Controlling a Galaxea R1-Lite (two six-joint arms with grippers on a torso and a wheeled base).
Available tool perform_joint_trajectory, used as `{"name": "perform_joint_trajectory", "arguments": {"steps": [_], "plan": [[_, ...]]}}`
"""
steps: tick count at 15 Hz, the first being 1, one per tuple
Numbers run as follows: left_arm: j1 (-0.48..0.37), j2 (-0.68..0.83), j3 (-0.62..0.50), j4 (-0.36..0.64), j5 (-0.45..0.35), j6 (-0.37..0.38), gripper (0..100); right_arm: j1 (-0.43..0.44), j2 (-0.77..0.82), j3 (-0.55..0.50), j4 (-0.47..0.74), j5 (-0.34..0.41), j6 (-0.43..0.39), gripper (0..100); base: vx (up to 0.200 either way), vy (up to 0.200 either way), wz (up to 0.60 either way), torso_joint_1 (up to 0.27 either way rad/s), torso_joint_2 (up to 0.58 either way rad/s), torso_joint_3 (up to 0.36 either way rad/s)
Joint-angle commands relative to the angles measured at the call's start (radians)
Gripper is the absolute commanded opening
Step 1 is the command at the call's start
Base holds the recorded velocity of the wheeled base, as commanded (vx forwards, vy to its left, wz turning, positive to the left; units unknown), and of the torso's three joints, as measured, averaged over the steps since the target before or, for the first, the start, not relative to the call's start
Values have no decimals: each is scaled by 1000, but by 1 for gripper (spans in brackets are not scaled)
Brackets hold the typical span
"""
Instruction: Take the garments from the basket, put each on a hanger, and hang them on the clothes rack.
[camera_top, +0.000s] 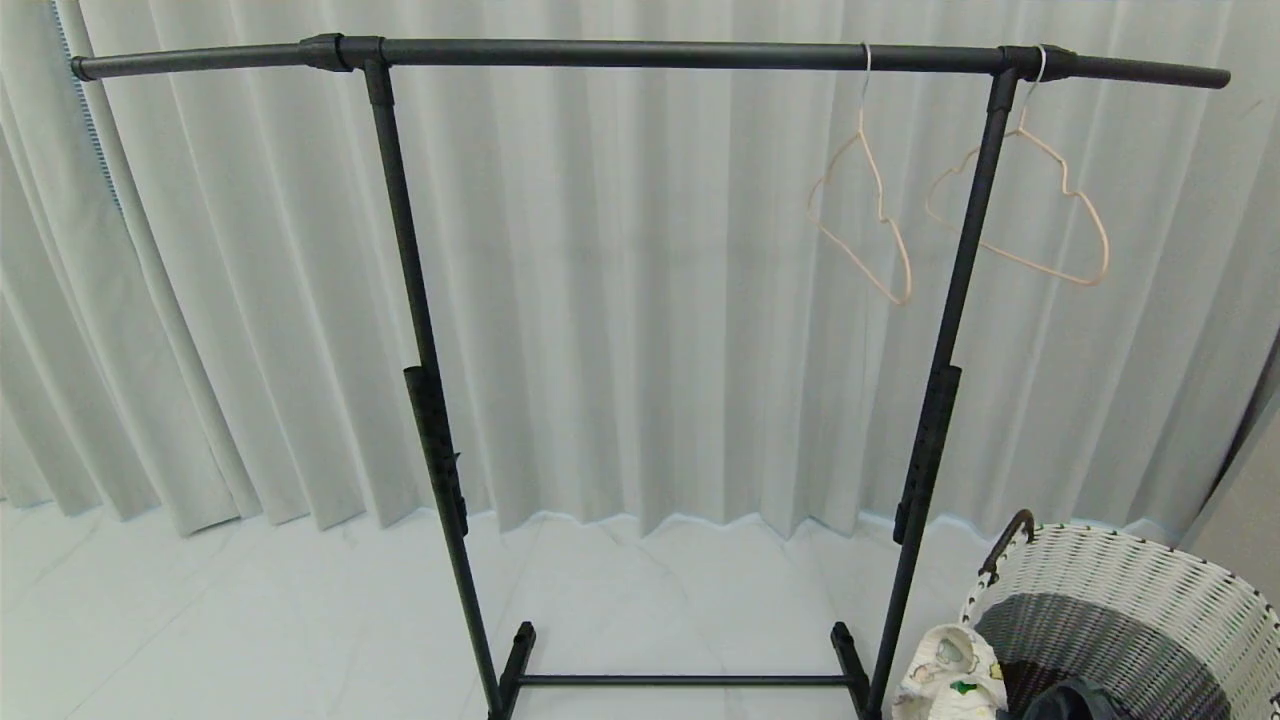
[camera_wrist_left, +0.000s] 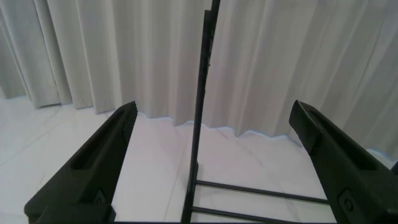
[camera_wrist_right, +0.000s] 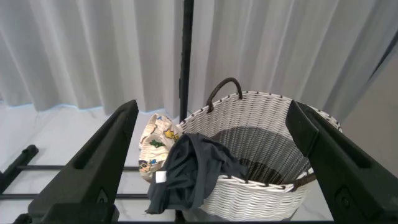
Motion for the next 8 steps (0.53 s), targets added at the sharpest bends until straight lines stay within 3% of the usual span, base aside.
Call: {"name": "perform_joint_trajectory", "arguments": {"steps": [1,3,4,5,6,7,8], "plan": [[0,0,0,-1,1,-2,100,0,2,0,0,1,-4,100,0,0,0,0,0,0],[0,0,0,-1,1,-3,100,0,0,-2,-11,2,-24,100,0,0,0,0,0,0],[0,0,0,-1,1,-3,100,5,20,-64,-8,29,-6,100,0,0,0,0,0,0],[0,0,0,-1,1,-3,100,45,127,-196,12,58,51,100,0,0,0,0,0,0],[0,0,0,-1,1,-3,100,72,202,-256,23,55,62,100,0,0,0,0,0,0],[0,0,0,-1,1,-3,100,102,394,-350,32,56,16,100,0,0,0,0,0,0],[0,0,0,-1,1,-3,100,97,541,-360,43,53,-70,100,0,0,0,0,0,0]]}}
